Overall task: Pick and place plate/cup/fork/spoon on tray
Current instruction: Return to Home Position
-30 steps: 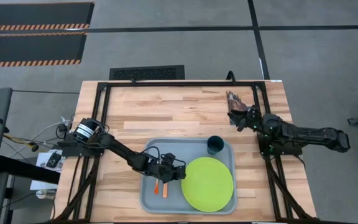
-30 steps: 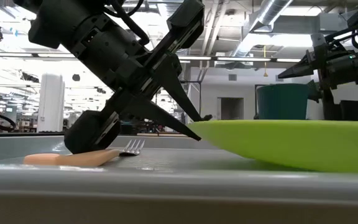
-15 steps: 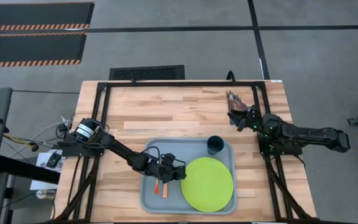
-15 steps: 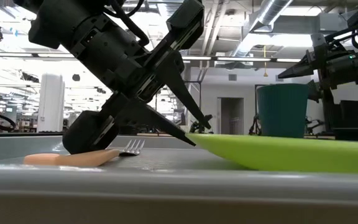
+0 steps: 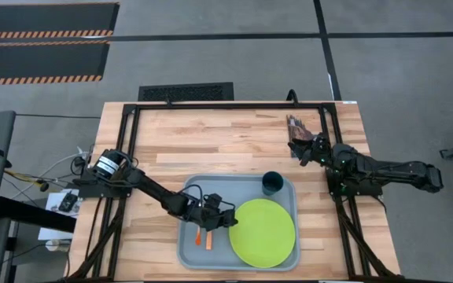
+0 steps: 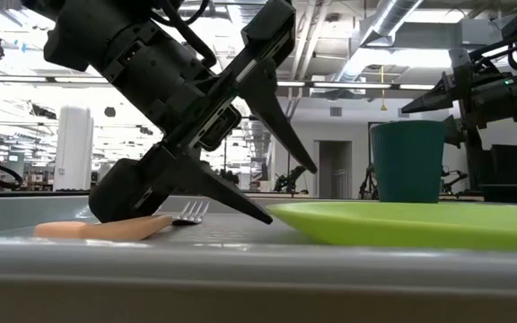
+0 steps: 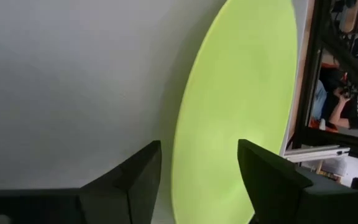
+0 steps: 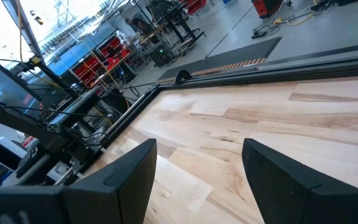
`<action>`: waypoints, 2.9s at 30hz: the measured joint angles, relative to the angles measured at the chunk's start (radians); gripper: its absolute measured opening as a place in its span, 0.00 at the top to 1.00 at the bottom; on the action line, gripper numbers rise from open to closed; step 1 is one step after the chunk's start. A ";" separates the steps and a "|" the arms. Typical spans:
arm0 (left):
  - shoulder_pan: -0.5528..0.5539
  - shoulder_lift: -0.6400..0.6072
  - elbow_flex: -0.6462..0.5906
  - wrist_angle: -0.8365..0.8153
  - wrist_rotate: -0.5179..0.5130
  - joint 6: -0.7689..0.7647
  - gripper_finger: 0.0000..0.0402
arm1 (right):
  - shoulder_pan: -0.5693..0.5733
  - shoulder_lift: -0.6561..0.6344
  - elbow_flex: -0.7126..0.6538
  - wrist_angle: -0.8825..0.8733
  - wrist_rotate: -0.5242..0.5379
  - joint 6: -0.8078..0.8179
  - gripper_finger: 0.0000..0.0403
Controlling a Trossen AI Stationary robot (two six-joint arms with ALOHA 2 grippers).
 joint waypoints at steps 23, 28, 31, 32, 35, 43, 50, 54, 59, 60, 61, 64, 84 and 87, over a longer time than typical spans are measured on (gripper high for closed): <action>0.024 -0.099 0.001 -0.146 0.072 0.054 0.48 | 0.000 0.000 0.000 0.000 0.000 0.000 0.34; 0.029 -0.137 0.001 -0.193 0.100 0.091 0.48 | 0.000 0.000 0.000 0.000 0.000 0.000 0.34; 0.038 -0.176 0.001 -0.223 0.107 0.131 0.48 | 0.000 0.000 0.000 0.000 0.000 0.001 0.34; 0.040 -0.193 0.001 -0.242 0.106 0.145 0.48 | 0.000 0.000 0.000 0.000 0.000 0.001 0.34; 0.051 -0.254 0.000 -0.299 0.100 0.211 0.48 | 0.000 0.000 0.000 0.000 0.000 0.003 0.34; 0.098 -0.503 0.000 -0.461 -0.111 0.429 0.48 | 0.000 0.000 0.000 0.000 0.000 0.004 0.34; 0.125 -0.743 0.000 -0.538 -0.276 0.731 0.48 | 0.000 0.000 0.000 0.000 0.000 0.013 0.34; 0.132 -0.869 0.000 -0.592 -0.353 0.862 0.48 | 0.000 0.000 0.000 0.000 0.000 0.014 0.34; 0.130 -1.011 0.000 -0.626 -0.382 1.034 0.48 | 0.000 0.000 0.000 0.000 0.001 0.014 0.34; 0.127 -1.037 0.000 -0.626 -0.390 1.064 0.48 | 0.000 0.000 0.000 0.002 0.002 0.014 0.34; 0.123 -1.062 0.000 -0.627 -0.396 1.096 0.48 | -0.001 0.000 0.000 0.011 0.007 0.013 0.34; 0.118 -1.134 0.000 -0.649 -0.400 1.201 0.48 | -0.001 0.000 0.000 0.037 0.033 -0.014 0.34; 0.118 -1.498 -0.371 -0.672 -0.465 1.299 0.48 | 0.053 0.000 0.012 0.291 -0.363 -0.349 0.34; 0.118 -1.574 -0.510 -0.522 -0.427 1.332 0.48 | 0.061 0.000 0.013 0.291 -0.366 -0.388 0.34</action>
